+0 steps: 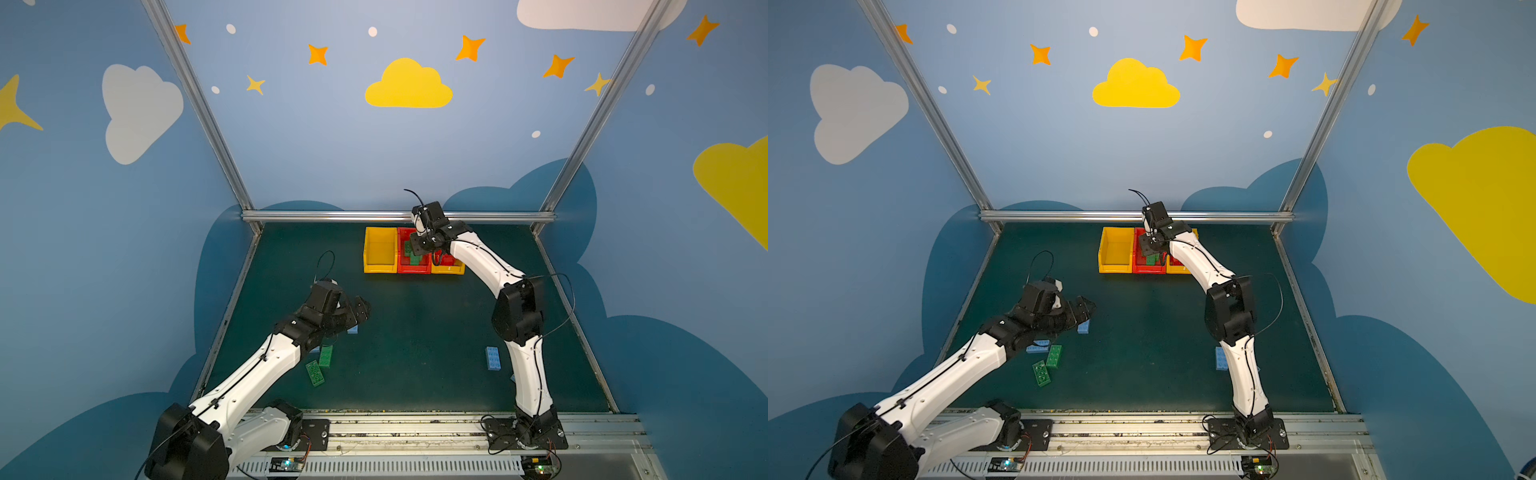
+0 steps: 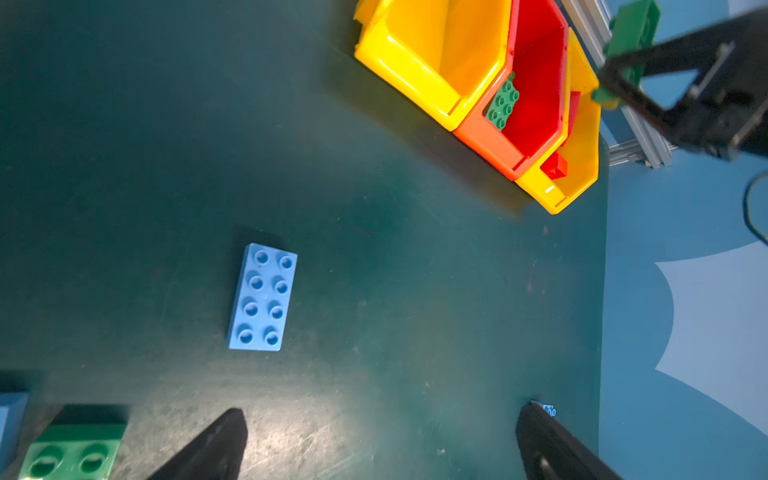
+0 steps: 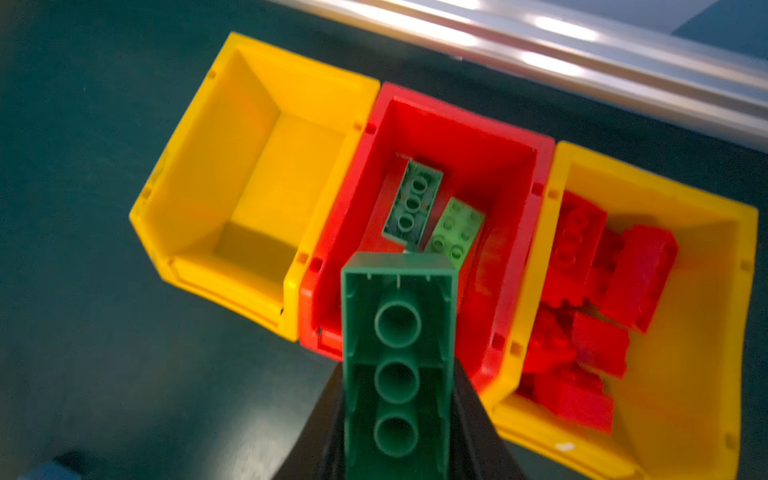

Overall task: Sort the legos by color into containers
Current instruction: 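Carry the green brick with the right gripper into the red bin and release, then withdraw the right gripper while the left gripper grasps a green brick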

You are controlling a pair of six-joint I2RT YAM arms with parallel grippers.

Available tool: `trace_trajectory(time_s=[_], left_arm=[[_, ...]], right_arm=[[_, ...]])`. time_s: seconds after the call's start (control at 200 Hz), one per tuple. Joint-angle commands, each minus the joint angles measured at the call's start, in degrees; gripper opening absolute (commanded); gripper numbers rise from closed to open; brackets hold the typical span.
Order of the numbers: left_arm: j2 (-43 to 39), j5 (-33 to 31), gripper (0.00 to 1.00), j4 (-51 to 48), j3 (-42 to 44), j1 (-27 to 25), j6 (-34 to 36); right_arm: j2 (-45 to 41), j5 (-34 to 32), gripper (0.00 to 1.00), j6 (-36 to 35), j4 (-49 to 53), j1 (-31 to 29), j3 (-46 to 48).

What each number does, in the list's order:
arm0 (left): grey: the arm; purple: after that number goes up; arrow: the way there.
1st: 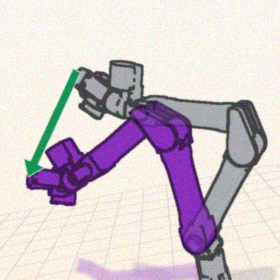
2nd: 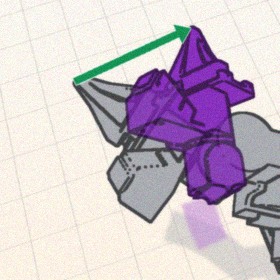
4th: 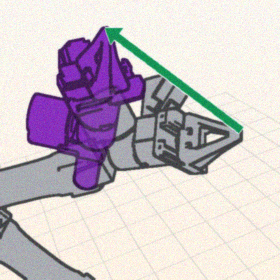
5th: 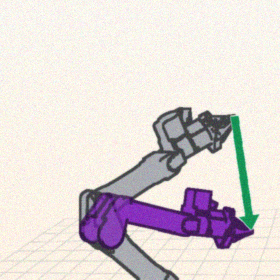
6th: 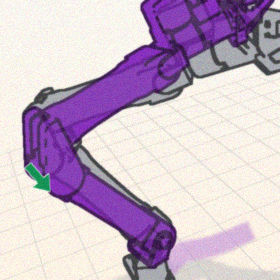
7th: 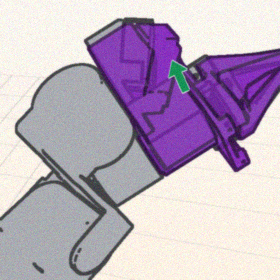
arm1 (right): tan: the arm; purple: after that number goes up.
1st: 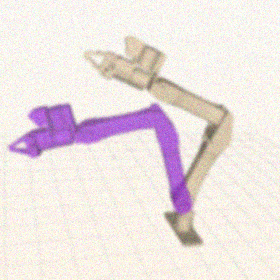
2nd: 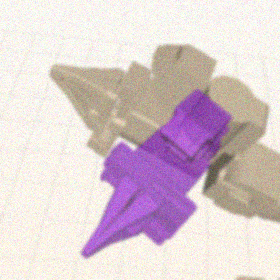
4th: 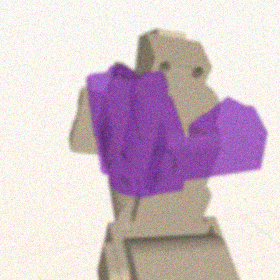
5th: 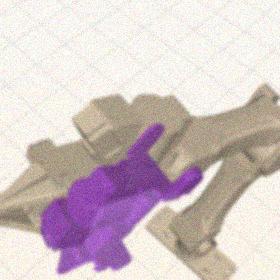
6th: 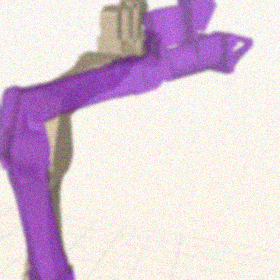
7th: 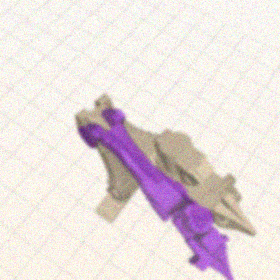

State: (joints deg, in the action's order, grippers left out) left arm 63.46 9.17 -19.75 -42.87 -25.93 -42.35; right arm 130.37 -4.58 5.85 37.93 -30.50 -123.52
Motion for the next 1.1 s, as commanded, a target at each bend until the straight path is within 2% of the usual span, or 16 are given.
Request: trace_trajectory(time_s=[0.0, 0.08, 0.15, 0.19, 0.265, 0.315, 0.475, 0.666, 0.906, 1.096], left_arm=[[1.94, -0.72, 1.0, -0.14, -1.73, -0.17, 1.3], [3.2, -0.99, 1.0, -0.53, -2.29, -0.17, 1.39], [3.93, -1.07, 1.0, -0.74, -2.52, -0.21, 1.47], [4.24, -1.17, 1.0, -0.88, -2.57, -0.17, 1.52], [4.41, -1.35, 1.0, -1.18, -2.79, -0.17, 1.81], [4.17, -1.5, 1.0, -1.43, -2.76, -0.19, 2.15], [2.56, -3.96, 1.0, -2.72, -1.9, -0.44, 3.43], [-3.62, -7.76, 1.0, -5.05, 2.47, -2.11, 2.69], [-15.23, -12.36, 1.0, -11.66, 9.33, -4.42, -2.15], [-21.6, -18.66, 1.0, -18.32, 12.61, -6.5, -7.05]], right_arm=[[6.16, -0.9, 0.22, -0.9, 1.62, 0.83, -5.96], [9.72, -1.2, 0.23, -1.17, 1.64, 1.31, -10.31], [12.2, -1.22, 0.3, -1.26, 2.01, 1.74, -13.54], [13.04, -1.06, 0.41, -1.16, 2.21, 1.9, -14.83], [13.02, 0.36, 0.68, -0.95, 2.67, 2.16, -15.79], [11.82, 0.92, 0.75, -0.72, 2.68, 2.17, -15.09], [3.91, 1.54, 0.82, 0.31, 1.45, 1.76, -8.25], [-8.61, 5.1, 0.82, 0.36, 2.01, 0.75, 4.14], [-27.06, 4.32, 0.82, 2.88, -3.1, -2.9, 29.48], [-38.12, 4.53, 0.83, 5.45, -4.87, -7.15, 44.19]])
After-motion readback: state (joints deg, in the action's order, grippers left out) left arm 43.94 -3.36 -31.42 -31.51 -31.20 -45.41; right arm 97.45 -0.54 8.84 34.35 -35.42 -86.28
